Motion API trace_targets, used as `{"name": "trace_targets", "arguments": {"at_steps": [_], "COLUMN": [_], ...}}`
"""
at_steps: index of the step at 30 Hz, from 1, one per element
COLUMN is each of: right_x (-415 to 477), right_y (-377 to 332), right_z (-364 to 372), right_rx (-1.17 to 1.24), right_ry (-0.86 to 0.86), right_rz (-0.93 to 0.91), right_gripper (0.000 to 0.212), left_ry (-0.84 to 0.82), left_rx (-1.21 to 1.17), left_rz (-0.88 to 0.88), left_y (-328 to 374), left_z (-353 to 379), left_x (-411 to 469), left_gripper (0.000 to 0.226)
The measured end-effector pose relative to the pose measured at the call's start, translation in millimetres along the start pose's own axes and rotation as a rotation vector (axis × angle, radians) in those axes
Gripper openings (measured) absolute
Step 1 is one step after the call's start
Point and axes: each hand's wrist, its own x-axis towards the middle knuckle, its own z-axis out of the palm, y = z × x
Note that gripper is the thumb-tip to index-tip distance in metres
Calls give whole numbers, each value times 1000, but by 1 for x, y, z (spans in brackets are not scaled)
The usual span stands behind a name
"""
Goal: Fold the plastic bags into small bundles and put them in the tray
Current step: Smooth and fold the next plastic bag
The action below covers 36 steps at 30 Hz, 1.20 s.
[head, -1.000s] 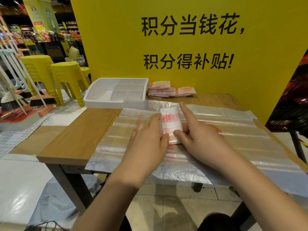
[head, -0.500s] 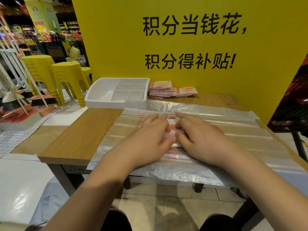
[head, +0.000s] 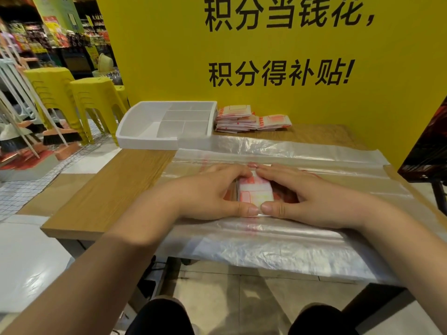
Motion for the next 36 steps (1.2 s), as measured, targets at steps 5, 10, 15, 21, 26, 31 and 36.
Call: {"name": "trace_targets", "arguments": {"at_steps": [5,10,15,21,26,31,36], "right_x": [-5,-4,1,6,-7,-16,-14], "right_y": [5,5,2,2,17,27,16], "right_z": [9,9,12,9,-4,-12,-19], "right_rx": [38,129,68,34,51,83,45], "right_ry": [270,458,340,101,-20,-24,-5], "right_rz": [-9,-51,-110,-118,-66,-17,25], "right_gripper": [65,27,20,54,51,50,50], "left_ry": [204,445,523,251,94,64,119], "left_rx": [188,114,-31,-23,9,23,6], "left_rz": [45,37,25,-24,-19,-19,-39], "left_y": [3,10,13,7,-6,-6,-3], "left_z": [-3,17,29,28,17,15,15], "left_x": [-15,-22,-14,-10,-16,-18,-18], "left_gripper": [53,33,6,47,47,47,47]}}
